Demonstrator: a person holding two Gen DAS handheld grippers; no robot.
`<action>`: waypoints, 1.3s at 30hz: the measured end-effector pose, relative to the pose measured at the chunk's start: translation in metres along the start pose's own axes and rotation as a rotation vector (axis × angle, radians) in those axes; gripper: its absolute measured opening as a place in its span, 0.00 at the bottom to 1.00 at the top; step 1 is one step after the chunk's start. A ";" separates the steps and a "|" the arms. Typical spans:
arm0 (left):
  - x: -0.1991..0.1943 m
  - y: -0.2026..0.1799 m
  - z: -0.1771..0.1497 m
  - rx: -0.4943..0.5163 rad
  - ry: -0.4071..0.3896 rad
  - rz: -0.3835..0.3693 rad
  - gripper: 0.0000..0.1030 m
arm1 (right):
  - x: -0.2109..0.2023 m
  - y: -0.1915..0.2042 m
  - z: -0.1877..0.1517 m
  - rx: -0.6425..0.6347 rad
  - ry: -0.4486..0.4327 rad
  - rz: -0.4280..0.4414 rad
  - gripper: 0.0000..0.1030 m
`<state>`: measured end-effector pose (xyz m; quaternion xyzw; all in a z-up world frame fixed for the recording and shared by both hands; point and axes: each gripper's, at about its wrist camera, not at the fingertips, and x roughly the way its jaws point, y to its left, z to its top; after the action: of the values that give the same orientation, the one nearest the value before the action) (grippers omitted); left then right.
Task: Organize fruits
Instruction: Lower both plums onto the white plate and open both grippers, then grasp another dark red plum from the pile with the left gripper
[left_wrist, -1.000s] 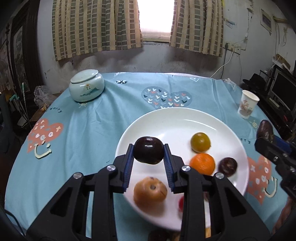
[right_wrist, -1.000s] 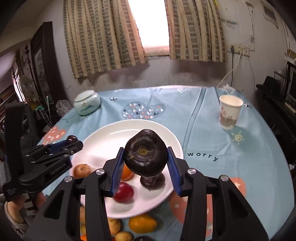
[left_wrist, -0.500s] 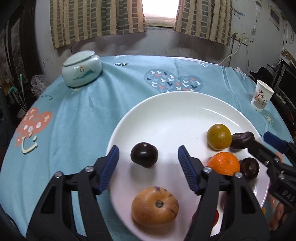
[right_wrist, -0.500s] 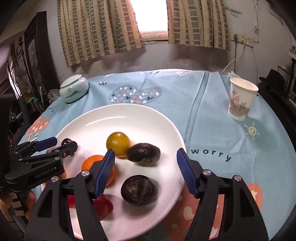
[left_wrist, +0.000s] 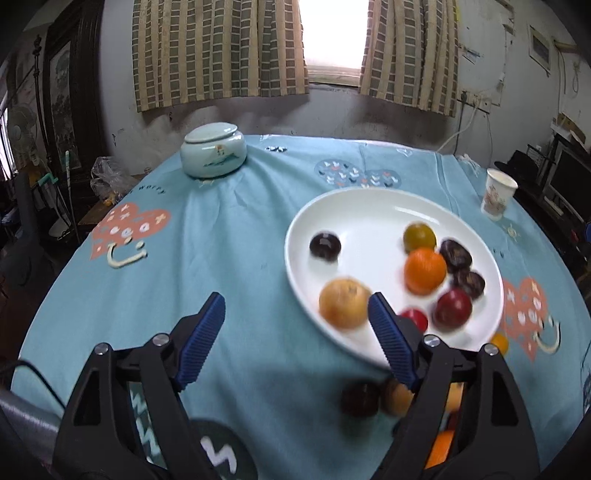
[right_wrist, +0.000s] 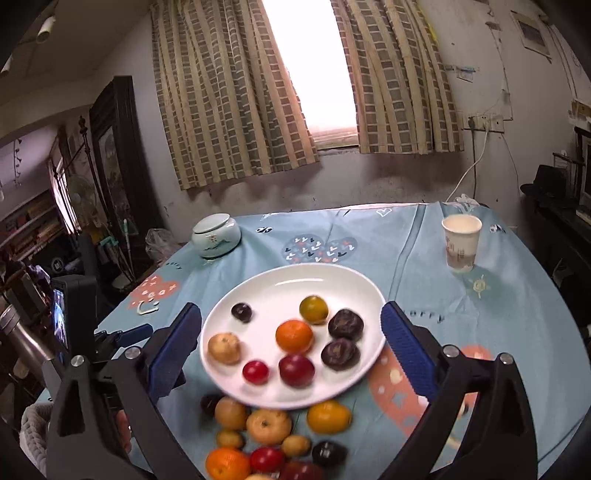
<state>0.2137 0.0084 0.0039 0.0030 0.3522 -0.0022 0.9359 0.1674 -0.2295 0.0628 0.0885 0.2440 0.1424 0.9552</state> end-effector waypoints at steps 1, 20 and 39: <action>-0.005 0.000 -0.009 0.010 -0.001 -0.002 0.79 | -0.005 -0.002 -0.011 0.018 0.009 0.006 0.95; 0.008 -0.020 -0.051 0.120 0.093 -0.045 0.86 | -0.023 -0.025 -0.067 0.093 0.095 -0.053 0.95; 0.010 0.010 -0.051 0.095 0.081 0.017 0.83 | -0.023 -0.024 -0.068 0.083 0.101 -0.057 0.95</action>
<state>0.1876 0.0184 -0.0408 0.0508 0.3893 -0.0109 0.9197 0.1200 -0.2526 0.0086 0.1140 0.2998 0.1093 0.9408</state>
